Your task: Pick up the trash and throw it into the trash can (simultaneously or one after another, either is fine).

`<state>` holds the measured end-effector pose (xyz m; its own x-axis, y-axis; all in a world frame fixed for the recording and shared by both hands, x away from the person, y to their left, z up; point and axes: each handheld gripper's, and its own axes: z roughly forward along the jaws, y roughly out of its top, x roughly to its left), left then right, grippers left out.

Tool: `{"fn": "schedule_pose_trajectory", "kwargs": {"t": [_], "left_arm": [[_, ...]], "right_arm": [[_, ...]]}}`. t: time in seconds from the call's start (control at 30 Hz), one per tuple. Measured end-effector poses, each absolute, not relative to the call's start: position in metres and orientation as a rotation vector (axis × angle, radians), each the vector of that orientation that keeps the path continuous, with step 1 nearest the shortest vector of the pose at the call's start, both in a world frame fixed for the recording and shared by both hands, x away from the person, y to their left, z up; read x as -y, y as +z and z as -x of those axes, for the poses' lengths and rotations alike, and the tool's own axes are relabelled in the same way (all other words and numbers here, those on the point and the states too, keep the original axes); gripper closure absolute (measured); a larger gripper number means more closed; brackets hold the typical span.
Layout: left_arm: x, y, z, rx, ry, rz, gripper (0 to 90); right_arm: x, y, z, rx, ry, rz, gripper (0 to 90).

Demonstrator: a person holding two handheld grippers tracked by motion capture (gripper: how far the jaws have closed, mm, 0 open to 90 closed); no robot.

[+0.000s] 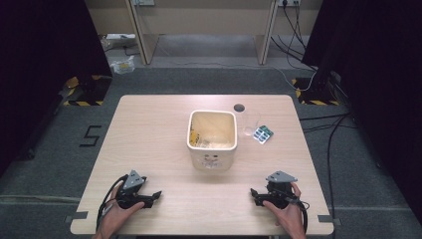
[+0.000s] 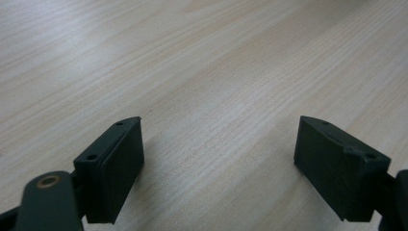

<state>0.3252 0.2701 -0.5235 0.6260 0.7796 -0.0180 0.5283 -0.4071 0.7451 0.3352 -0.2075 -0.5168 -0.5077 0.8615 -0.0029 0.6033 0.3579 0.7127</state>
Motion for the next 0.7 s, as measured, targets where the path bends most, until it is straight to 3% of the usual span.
{"fn": "schedule_pose_trajectory", "kwargs": {"t": [0.07, 0.7], "left_arm": [[-0.27, -0.524, -0.325, -1.02, 0.433, -2.106, 16.7], [-0.27, -0.524, -0.325, -1.021, 0.434, -2.104, 16.7]], "right_arm": [[0.209, -0.516, -0.336, -2.238, 0.95, -1.269, 16.5], [0.215, -0.457, -0.35, -2.139, 0.948, -1.149, 18.1]]}}
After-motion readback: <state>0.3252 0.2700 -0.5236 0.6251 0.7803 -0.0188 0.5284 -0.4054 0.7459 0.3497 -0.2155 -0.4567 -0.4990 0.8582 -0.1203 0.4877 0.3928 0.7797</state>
